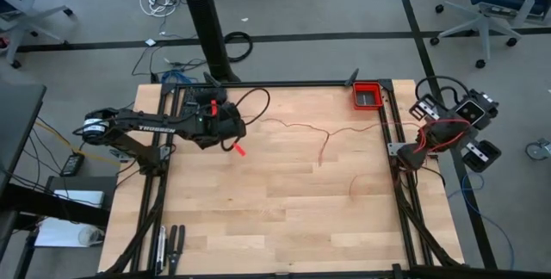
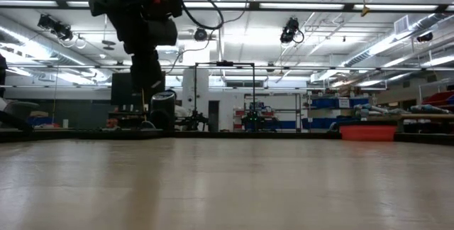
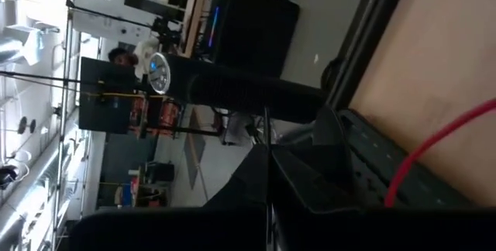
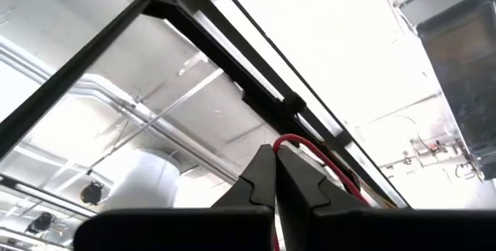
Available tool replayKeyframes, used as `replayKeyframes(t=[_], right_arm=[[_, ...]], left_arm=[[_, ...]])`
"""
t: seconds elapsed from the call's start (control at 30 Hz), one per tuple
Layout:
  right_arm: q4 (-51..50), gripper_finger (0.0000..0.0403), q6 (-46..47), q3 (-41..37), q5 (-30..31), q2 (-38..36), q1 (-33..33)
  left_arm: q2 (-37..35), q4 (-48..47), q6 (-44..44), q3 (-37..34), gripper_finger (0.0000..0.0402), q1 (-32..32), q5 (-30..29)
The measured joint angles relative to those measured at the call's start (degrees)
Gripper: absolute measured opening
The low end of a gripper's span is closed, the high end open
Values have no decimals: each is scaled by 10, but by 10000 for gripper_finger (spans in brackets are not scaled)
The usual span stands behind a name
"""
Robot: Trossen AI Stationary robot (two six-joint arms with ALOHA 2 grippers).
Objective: Coil cords
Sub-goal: Uncoil the red wire from the black spool
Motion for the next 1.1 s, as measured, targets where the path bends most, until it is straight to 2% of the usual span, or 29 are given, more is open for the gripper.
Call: replayKeyframes(t=[0.07, 0.3, 0.47, 0.67, 0.77, 0.93, 1.1], right_arm=[[3, 0, -14, 0, 0, 0, 4], [6, 0, -50, 0, 12, -18, 7], [1, 0, -90, 0, 65, -22, 7], [5, 0, -118, 0, 73, -33, 7], [-12, 0, -134, 0, 102, -39, 7], [-18, 0, -191, 0, 182, -39, 6], [-6, 0, -214, 0, 208, -57, 6]], left_arm=[[0, -16, -15, 0, 10, 0, 7], [0, -55, -61, 0, 10, -4, 102], [0, -55, -60, 0, 10, -29, 150], [0, -74, -47, 0, 10, -63, 171], [0, -73, -45, 0, 10, -83, 197], [0, -56, -28, 0, 10, -127, 237], [0, -53, -26, 0, 10, -169, 268]])
